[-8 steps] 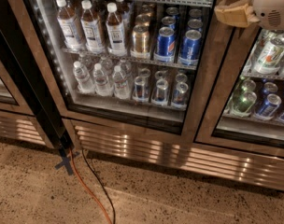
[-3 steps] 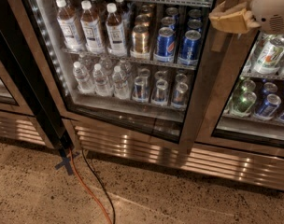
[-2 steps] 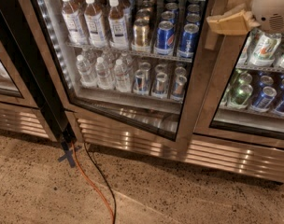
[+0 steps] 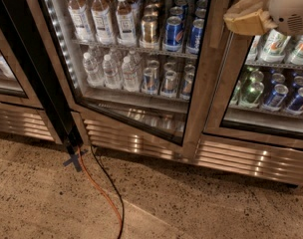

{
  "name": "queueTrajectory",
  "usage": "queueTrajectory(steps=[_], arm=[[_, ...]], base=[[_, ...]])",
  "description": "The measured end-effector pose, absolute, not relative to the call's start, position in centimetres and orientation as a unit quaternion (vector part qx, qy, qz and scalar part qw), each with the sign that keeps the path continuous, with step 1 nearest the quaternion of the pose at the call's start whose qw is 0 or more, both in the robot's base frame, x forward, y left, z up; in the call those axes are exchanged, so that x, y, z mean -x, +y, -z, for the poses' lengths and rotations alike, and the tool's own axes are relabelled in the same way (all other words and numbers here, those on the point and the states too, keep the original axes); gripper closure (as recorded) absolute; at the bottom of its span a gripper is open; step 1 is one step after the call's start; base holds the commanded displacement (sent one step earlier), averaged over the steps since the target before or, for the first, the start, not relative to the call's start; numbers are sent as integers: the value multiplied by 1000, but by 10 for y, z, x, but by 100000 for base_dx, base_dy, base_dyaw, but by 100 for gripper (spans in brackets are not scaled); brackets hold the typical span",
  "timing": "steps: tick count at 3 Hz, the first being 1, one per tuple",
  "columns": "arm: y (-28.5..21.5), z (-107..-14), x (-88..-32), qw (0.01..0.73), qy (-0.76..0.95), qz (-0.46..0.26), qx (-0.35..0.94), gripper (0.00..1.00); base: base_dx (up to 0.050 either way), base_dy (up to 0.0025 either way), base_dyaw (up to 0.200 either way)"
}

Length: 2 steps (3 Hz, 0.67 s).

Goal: Open left fridge door

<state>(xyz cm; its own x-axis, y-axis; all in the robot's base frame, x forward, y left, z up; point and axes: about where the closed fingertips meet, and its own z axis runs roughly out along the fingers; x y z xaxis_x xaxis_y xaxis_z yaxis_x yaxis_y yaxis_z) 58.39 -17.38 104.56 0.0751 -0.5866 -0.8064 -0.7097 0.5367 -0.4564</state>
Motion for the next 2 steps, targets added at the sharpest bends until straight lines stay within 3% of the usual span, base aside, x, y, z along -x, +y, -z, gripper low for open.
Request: queueTrajectory(steps=[2], arm=[[-204,-1043,-532,537,716,3,446,100]], base=[[0,0,0]])
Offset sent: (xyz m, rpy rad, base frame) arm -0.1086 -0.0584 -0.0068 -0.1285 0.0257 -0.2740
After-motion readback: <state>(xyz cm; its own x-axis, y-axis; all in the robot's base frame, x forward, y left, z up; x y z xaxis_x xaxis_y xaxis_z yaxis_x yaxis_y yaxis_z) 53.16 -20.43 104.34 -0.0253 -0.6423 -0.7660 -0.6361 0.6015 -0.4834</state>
